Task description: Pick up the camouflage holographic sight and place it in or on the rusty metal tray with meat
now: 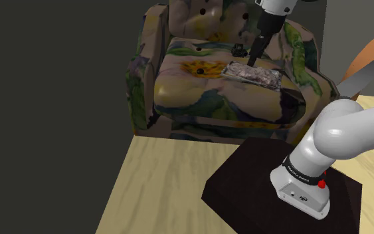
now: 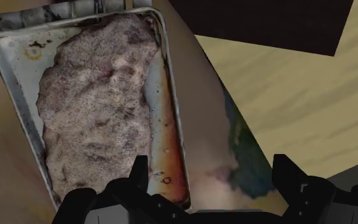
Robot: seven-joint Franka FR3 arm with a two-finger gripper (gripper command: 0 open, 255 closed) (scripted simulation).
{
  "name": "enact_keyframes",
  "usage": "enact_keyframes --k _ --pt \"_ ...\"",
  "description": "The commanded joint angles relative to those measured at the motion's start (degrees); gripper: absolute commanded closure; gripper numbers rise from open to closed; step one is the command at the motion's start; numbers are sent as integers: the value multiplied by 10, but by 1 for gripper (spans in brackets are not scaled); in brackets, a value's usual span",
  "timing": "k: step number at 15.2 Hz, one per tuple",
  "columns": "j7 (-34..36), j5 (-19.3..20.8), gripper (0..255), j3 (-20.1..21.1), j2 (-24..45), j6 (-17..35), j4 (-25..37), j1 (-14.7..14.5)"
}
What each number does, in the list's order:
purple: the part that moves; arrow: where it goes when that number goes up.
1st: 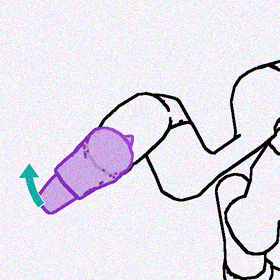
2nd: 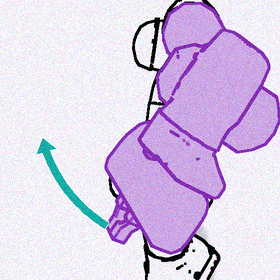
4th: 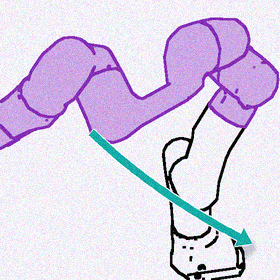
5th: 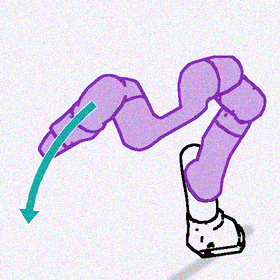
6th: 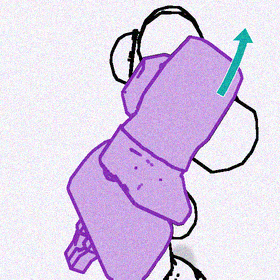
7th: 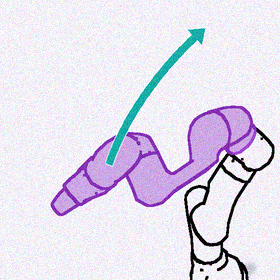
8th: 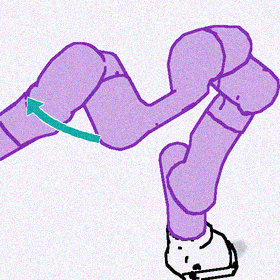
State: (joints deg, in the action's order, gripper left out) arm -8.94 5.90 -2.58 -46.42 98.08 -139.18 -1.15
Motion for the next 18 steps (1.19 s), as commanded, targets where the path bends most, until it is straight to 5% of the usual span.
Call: enact_keyframes --k 1,10,18 --pt "0 0 0 0 0 0 0 0" --pt "-177 40 0 -130 129 35 93 5" --pt "-345 13 0 -238 292 49 232 -9"
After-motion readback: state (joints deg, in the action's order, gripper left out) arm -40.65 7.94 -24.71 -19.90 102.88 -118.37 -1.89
